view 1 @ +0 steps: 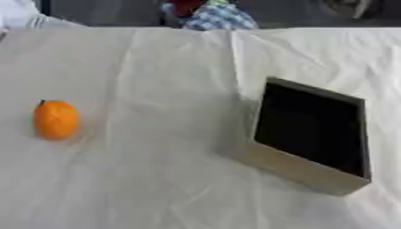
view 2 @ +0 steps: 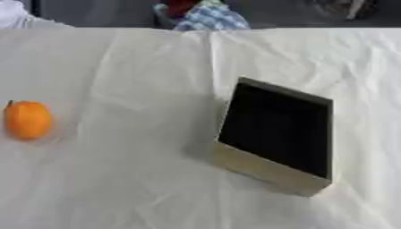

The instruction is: Pick up objects on the table and place them in the box.

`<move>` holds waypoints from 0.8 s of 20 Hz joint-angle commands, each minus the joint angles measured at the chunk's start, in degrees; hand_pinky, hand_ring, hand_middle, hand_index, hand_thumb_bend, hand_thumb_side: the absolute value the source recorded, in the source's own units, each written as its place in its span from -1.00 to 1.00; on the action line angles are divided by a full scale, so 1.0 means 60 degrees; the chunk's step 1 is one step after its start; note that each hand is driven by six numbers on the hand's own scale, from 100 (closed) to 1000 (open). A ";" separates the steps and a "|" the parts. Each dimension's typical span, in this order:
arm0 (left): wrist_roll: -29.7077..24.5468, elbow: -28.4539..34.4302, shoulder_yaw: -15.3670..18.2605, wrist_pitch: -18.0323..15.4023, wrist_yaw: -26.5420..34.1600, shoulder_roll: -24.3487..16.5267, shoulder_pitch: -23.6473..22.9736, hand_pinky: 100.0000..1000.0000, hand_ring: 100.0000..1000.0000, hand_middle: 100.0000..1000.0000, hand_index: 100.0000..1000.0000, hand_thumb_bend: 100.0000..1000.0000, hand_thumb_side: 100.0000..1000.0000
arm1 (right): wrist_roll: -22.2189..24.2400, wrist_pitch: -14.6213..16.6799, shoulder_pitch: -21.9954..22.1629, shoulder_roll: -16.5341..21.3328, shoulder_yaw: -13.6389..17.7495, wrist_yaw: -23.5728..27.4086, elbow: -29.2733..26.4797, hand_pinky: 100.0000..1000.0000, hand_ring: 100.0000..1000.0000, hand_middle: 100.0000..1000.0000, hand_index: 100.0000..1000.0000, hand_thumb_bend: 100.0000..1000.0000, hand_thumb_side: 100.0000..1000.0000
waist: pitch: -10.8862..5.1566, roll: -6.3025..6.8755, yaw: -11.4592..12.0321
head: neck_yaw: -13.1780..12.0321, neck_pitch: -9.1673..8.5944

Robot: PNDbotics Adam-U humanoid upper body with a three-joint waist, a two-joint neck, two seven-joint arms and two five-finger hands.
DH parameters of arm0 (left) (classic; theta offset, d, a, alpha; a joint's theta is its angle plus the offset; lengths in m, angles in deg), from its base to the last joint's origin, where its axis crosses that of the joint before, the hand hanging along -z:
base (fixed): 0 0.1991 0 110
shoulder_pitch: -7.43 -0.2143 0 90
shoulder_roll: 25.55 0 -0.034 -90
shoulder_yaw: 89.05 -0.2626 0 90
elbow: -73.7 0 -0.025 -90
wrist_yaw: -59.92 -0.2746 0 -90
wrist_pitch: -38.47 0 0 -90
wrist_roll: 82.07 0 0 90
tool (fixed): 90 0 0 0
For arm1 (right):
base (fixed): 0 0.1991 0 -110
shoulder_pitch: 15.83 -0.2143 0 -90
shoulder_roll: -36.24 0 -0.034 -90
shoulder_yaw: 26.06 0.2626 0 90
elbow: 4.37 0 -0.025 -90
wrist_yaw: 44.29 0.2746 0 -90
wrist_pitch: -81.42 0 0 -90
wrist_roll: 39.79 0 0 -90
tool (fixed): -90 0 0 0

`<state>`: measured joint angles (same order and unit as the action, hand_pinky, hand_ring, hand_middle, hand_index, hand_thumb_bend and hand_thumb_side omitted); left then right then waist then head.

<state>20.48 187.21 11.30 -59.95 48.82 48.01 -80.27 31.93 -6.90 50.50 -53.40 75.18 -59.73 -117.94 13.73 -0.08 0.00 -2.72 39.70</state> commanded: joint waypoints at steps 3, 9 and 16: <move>-0.0248 0.0180 0.0009 0.0387 -0.0318 -0.0857 -0.0121 0.36 0.42 0.52 0.53 -1.00 0.51 | 0.0059 0.0007 -0.0049 0.0364 0.0015 -0.0037 -0.0170 0.07 0.30 0.07 0.50 -1.00 0.47 | -0.0185 0.0029 0.0041 | 0.0034 0.0080; -0.1035 0.0180 -0.0106 0.0733 -0.0907 -0.1746 -0.0291 0.41 0.48 0.56 0.61 -0.99 0.39 | 0.0090 -0.0004 -0.0004 0.0466 -0.0006 -0.0038 -0.0170 0.07 0.30 0.07 0.50 -1.00 0.47 | -0.0221 0.0064 0.0091 | 0.0197 0.0099; -0.2352 0.0180 -0.0277 0.0810 -0.1800 -0.2788 -0.0324 0.47 0.55 0.60 0.68 -0.69 0.22 | 0.0093 -0.0026 0.0013 0.0547 -0.0003 -0.0053 -0.0170 0.07 0.30 0.07 0.50 -1.00 0.47 | -0.0220 0.0094 0.0121 | 0.0309 0.0060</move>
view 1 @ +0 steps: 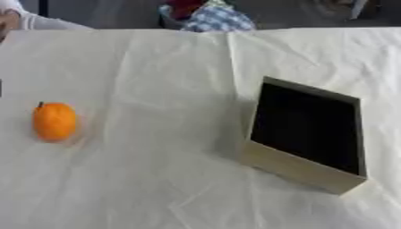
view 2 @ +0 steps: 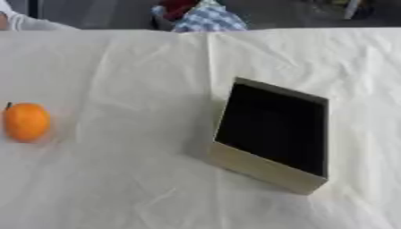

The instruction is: Pick up objects on the table and place them in the box.

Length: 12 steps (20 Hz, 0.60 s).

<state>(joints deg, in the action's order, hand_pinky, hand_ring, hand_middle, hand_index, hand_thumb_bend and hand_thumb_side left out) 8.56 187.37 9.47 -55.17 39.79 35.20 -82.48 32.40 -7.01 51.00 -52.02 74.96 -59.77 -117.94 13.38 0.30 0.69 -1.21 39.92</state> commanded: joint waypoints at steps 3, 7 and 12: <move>-0.0484 0.0153 0.0003 0.0042 -0.0540 -0.0965 0.0030 0.47 0.55 0.59 0.66 -0.50 -0.06 | 0.0013 -0.0014 -0.0066 0.0344 0.0033 -0.0047 -0.0170 0.07 0.30 0.07 0.50 -1.00 0.47 | -0.0155 0.0047 0.0016 | 0.0143 0.0023; -0.0945 0.0153 -0.0121 0.0171 -0.0849 -0.1314 -0.0049 0.52 0.60 0.64 0.71 -0.29 -0.25 | 0.0013 -0.0017 -0.0066 0.0360 0.0030 -0.0048 -0.0170 0.07 0.30 0.07 0.50 -1.00 0.47 | -0.0149 0.0064 0.0015 | 0.0247 0.0001; -0.1945 0.0153 -0.0250 0.0311 -0.1214 -0.1481 -0.0033 0.58 0.65 0.69 0.73 -0.24 -0.44 | 0.0013 -0.0023 -0.0066 0.0361 0.0027 -0.0041 -0.0170 0.07 0.30 0.07 0.50 -1.00 0.47 | -0.0130 0.0074 -0.0017 | 0.0271 0.0000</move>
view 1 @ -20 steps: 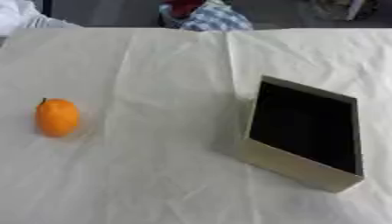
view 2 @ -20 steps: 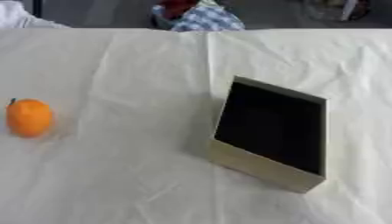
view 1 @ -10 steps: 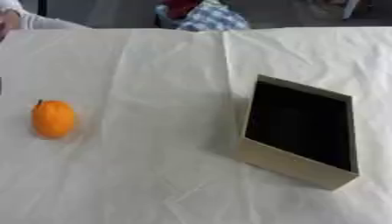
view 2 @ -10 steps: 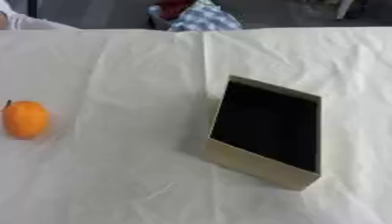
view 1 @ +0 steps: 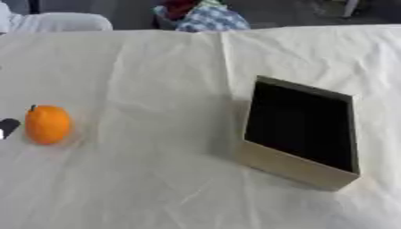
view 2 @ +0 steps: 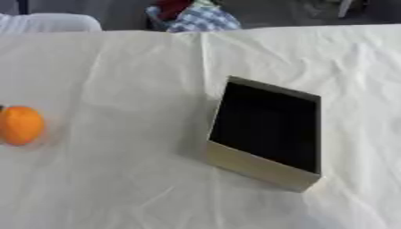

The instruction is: Pick up objects on the table and place them in the box.

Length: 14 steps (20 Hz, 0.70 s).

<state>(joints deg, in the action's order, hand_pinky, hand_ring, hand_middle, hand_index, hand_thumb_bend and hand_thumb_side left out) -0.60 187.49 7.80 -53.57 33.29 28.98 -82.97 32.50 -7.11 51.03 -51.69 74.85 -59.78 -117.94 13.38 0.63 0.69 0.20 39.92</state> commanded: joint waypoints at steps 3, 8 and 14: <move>-0.0919 0.0133 -0.0018 0.0102 -0.0127 -0.0537 0.0085 0.61 0.68 0.72 0.75 -0.24 -0.75 | -0.0007 -0.0005 -0.0077 0.0307 0.0044 -0.0034 -0.0170 0.07 0.30 0.07 0.50 -1.00 0.47 | -0.0118 0.0024 -0.0030 | 0.0042 0.0001; -0.1532 0.0133 -0.0055 0.0434 -0.0222 -0.0653 0.0120 0.62 0.71 0.75 0.77 -0.42 -1.00 | -0.0008 -0.0007 -0.0075 0.0305 0.0043 -0.0031 -0.0170 0.07 0.30 0.07 0.50 -1.00 0.47 | -0.0118 0.0037 -0.0040 | 0.0031 0.0006; -0.2162 -0.0220 -0.0049 0.0998 -0.0366 -0.0772 0.0113 0.62 0.74 0.77 0.82 -0.31 -1.00 | -0.0022 -0.0005 -0.0059 0.0302 0.0045 -0.0033 -0.0170 0.07 0.30 0.07 0.50 -1.00 0.47 | -0.0128 0.0065 -0.0042 | 0.0036 0.0029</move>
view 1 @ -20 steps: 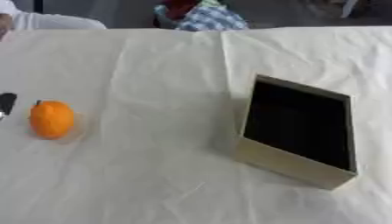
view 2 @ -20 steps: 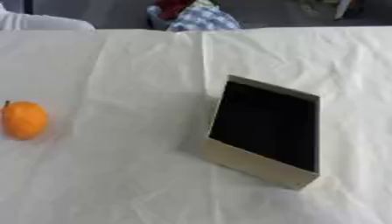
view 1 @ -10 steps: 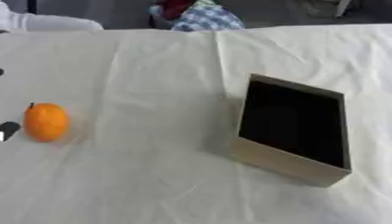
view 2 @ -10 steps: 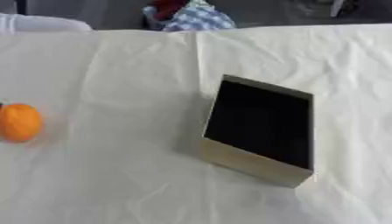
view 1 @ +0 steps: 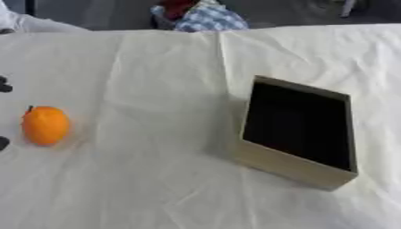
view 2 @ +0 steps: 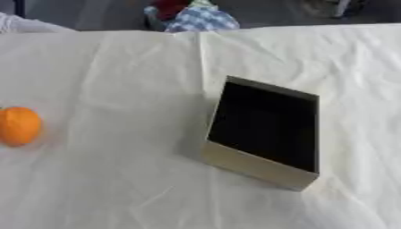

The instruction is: Pick up objects on the table and place them in the box.

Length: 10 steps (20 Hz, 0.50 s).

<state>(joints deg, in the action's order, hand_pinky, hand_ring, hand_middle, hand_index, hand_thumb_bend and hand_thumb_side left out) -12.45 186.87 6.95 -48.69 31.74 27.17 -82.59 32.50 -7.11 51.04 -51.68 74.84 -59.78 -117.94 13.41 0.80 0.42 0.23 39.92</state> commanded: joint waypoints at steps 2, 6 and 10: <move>-0.0247 -0.0398 0.0104 0.0301 -0.0174 -0.0536 0.0078 0.62 0.75 0.76 0.83 -0.27 -1.00 | -0.0023 -0.0002 -0.0056 0.0308 0.0043 -0.0033 -0.0170 0.07 0.30 0.07 0.50 -1.00 0.47 | -0.0137 0.0047 0.0006 | 0.0042 0.0033; -0.0198 -0.1026 0.0080 0.0420 -0.0262 -0.0664 0.0222 0.62 0.75 0.75 0.82 -0.25 -1.00 | -0.0021 0.0000 -0.0046 0.0310 0.0039 -0.0030 -0.0170 0.07 0.30 0.07 0.50 -1.00 0.47 | -0.0149 0.0061 0.0001 | 0.0042 0.0039; -0.0216 -0.1680 -0.0025 0.0408 -0.0087 -0.0772 0.0486 0.62 0.76 0.76 0.82 -0.23 -1.00 | -0.0015 0.0003 -0.0047 0.0305 0.0030 -0.0021 -0.0170 0.07 0.30 0.07 0.50 -1.00 0.47 | -0.0151 0.0060 -0.0029 | 0.0023 0.0047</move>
<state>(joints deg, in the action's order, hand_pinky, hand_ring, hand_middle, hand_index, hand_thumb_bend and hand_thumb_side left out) -13.73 177.56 6.36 -46.40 30.91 25.36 -80.36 32.50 -7.11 51.25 -51.67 74.83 -59.78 -117.94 13.40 1.01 0.30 0.36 40.03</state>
